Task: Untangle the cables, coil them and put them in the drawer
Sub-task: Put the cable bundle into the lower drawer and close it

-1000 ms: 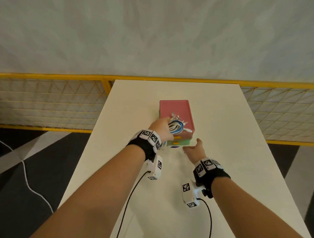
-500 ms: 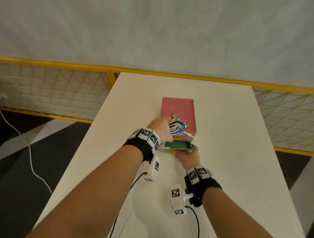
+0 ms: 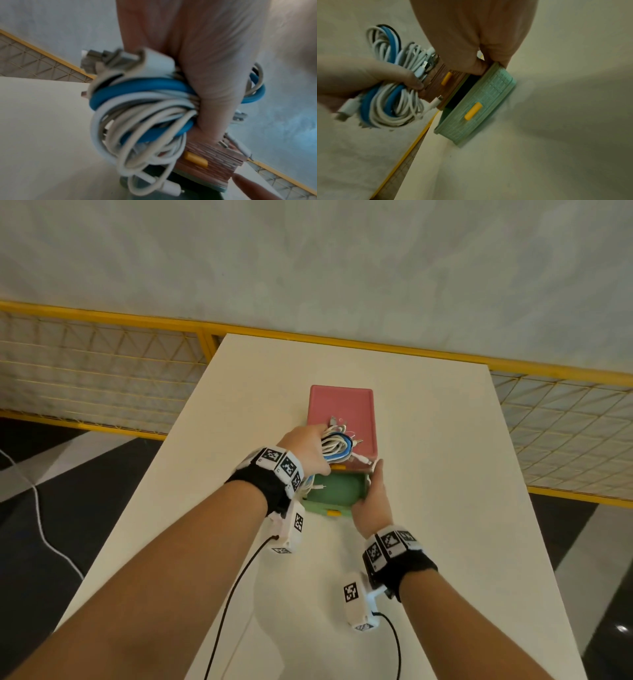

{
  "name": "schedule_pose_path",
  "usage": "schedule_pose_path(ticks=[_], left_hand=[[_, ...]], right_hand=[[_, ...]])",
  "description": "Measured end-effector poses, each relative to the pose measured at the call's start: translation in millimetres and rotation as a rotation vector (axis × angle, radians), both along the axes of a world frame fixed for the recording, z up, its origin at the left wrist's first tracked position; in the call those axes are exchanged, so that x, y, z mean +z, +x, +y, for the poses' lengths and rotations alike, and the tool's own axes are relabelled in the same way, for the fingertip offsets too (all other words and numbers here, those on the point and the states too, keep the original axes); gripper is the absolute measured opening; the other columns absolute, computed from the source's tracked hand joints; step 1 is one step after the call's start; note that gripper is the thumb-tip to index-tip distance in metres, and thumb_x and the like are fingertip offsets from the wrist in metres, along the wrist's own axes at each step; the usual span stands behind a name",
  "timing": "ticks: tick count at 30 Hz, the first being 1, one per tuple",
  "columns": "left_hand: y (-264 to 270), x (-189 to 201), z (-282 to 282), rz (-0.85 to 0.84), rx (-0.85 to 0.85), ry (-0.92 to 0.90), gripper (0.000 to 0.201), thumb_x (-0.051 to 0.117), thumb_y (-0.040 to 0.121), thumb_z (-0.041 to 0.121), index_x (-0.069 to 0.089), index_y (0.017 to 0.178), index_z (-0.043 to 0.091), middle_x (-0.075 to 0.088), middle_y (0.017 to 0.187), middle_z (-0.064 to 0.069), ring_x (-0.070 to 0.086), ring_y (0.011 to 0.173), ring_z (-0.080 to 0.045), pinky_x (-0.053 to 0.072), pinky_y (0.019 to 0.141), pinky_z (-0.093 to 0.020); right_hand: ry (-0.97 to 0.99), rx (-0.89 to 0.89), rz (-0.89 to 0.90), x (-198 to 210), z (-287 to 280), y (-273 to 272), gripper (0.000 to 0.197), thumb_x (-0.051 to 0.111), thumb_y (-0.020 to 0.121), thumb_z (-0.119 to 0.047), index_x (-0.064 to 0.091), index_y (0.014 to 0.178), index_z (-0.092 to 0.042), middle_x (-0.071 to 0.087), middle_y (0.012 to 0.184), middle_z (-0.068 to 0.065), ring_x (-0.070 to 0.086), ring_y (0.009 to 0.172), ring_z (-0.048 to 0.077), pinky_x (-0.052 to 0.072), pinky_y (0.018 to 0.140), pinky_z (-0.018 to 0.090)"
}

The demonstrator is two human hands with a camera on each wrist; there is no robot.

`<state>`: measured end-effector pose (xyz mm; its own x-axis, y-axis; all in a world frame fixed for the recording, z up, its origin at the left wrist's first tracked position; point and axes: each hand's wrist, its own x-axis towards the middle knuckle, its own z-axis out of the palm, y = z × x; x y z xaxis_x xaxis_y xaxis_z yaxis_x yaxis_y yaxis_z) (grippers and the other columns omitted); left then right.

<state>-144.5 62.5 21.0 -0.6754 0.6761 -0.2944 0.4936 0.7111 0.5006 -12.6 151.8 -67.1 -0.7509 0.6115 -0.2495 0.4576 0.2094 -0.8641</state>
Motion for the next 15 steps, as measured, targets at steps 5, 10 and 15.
schedule_pose_path(ticks=[5,10,15], left_hand=[[18,4,-18,0.001,0.090,0.222,0.041,0.076,0.070,0.009,0.059,0.108,0.012,0.067,0.099,-0.007,0.065,0.088,-0.026,0.056,0.080,-0.041],[56,0,-36,0.148,-0.124,-0.057,0.027,0.069,0.079,0.026,0.051,0.098,0.020,0.065,0.089,0.000,0.063,0.077,-0.025,0.049,0.065,-0.033],[71,-25,-6,0.267,-0.202,-0.395,0.021,0.059,0.088,0.014,0.051,0.108,0.013,0.066,0.105,-0.007,0.065,0.095,-0.029,0.041,0.070,-0.034]], right_hand=[[-0.024,0.022,0.004,-9,-10,24,0.081,0.050,0.088,0.001,0.002,0.151,-0.018,0.053,0.131,0.006,0.056,0.115,0.026,0.043,0.089,0.028],[-0.023,0.056,-0.018,-11,-10,40,0.080,0.046,0.090,0.002,-0.002,0.151,-0.016,0.052,0.135,0.006,0.057,0.114,0.025,0.038,0.086,0.023],[-0.009,0.090,0.010,-10,-11,42,0.083,0.045,0.090,0.004,-0.005,0.151,-0.022,0.041,0.135,-0.010,0.053,0.118,0.017,0.037,0.094,0.023]])
